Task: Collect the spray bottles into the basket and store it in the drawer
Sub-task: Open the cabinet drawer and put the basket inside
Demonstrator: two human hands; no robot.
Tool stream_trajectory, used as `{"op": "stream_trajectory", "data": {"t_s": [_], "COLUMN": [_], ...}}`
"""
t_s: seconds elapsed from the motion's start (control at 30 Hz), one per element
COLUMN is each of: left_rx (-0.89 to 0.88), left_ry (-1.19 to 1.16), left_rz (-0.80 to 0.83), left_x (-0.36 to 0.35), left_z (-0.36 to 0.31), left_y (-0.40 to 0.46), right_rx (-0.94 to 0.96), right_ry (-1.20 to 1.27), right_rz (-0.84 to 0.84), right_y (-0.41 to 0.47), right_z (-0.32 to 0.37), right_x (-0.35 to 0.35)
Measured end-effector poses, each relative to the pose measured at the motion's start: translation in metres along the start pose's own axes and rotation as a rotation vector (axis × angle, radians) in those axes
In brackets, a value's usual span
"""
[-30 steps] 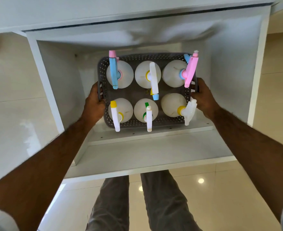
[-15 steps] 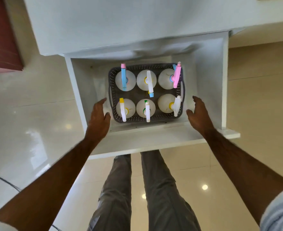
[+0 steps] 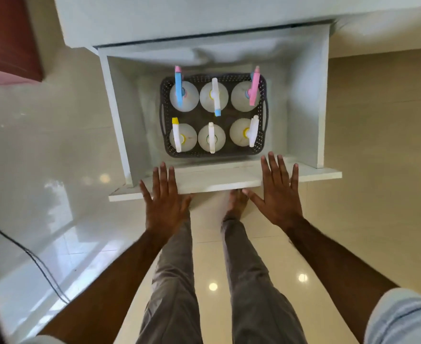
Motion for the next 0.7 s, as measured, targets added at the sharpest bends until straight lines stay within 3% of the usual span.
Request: {"op": "stream_trajectory", "data": {"t_s": [0.33,0.7], "left_rx": [0.031,0.028], "left_ry": [-0.017,0.016], "left_rz": [-0.086,-0.258], "left_x": [0.007,0.061], "left_z": [0.003,0.01], "left_y": [0.017,0.089], "right_rx": [0.006,0.01], "right_ry": [0.02,-0.002], "right_rz": [-0.079,-0.207], "right_y": [0.017,0.093], "right_z": [-0.001,-0.004], "right_x": [0.008,0.05]}}
Point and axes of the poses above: each hand's wrist, its own y-axis towards the middle knuckle, its own x-axis out of the back of the hand, z = x × y, the point moved 8 cm from there along y, towards the middle knuckle, and after that the axes turned 5 degrees about -z, right-handed, at the moved point
